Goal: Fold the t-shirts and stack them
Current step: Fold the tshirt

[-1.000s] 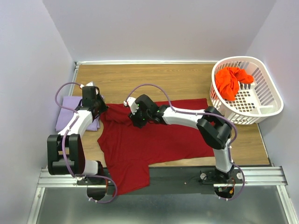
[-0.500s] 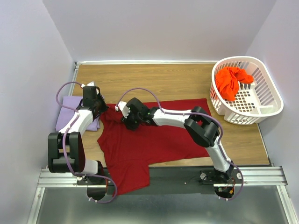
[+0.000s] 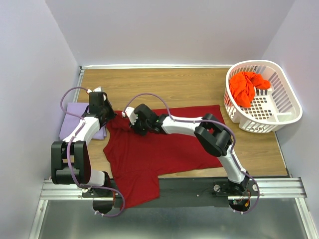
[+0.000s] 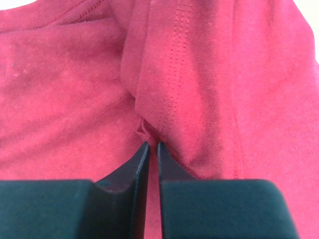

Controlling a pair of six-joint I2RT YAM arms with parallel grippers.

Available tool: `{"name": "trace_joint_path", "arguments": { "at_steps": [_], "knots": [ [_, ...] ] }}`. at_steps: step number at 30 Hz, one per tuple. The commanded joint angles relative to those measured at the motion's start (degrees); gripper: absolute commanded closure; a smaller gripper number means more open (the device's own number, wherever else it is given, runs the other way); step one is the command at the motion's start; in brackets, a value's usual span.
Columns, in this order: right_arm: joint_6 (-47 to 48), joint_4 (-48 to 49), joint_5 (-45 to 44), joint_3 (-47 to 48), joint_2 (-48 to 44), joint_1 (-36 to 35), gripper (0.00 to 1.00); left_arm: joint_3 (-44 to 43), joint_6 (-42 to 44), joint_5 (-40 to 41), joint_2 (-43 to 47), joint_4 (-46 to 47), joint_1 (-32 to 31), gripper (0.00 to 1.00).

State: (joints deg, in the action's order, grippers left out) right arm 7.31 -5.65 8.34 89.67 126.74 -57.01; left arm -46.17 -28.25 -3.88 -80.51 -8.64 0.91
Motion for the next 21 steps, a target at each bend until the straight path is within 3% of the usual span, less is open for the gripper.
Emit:
{"name": "trace_joint_path", "arguments": {
  "at_steps": [1, 4, 12, 21],
  "knots": [
    [-1.16, 0.29, -1.4, 0.16, 2.2, -0.47, 0.92, 0.56, 0.92, 0.54, 0.09, 1.26, -0.47, 0.97],
    [-1.6, 0.55, -1.75, -0.28, 1.76, -0.47, 1.0, 0.65, 0.92, 0.63, 0.35, 1.17, -0.47, 0.97],
    [-0.99, 0.55, -1.05, -3.35, -4.12, -0.47, 1.0, 0.73, 0.57, 2.39, 3.07, -0.76, -0.47, 0.97],
    [-0.28, 0.03, 1.42, -9.33, -10.89, -0.47, 1.0, 1.96, -2.07, 2.74, 11.77, -9.89, -0.56, 0.97]
  ]
}}
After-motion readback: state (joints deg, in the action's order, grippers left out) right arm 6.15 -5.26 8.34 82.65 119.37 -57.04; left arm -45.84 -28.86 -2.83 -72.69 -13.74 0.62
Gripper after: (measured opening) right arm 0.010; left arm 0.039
